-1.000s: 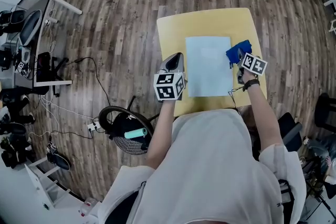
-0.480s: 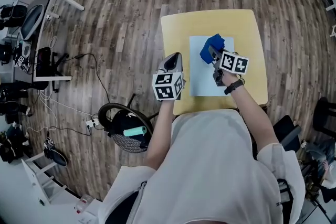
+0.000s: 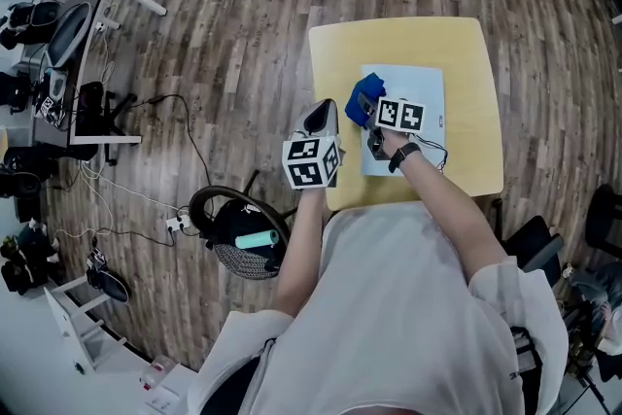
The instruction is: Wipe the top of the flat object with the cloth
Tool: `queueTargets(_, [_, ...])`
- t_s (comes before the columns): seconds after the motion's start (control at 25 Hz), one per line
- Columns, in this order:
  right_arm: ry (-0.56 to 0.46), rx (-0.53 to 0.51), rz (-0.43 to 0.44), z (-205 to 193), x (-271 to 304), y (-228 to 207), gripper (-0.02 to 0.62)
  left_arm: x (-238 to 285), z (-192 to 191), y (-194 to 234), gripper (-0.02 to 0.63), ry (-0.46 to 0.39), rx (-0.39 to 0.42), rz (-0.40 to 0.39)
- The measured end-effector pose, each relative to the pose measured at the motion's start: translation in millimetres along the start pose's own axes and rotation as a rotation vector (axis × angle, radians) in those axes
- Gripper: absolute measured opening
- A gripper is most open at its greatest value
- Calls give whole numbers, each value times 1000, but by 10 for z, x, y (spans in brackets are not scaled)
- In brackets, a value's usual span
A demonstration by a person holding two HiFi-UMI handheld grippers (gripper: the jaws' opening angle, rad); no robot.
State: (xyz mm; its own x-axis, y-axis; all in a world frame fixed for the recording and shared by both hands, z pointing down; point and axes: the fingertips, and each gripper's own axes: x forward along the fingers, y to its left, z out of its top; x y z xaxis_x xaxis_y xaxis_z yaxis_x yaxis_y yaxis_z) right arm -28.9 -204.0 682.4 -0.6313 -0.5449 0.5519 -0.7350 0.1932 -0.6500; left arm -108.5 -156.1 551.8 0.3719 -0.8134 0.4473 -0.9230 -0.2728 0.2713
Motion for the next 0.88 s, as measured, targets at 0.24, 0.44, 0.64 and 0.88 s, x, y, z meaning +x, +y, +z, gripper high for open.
queueTargets(0.24, [-50,-48,-131,73,-397,-571,52,47,-7,-94,9,3,11,-35])
queueTargets(0.44, [-104,-11,-233,205,-917,-1167,52,128,-27,-242,10,12,29,-70])
queueTargets(0.64, [-169,33,-356,362,-1510,-1804,52,206,-37,-402,9,19,44,-95])
queueTargets(0.88, [-229,71,-438,476,-1959,-2188,52,186,-59,-481,9,25,58,-106])
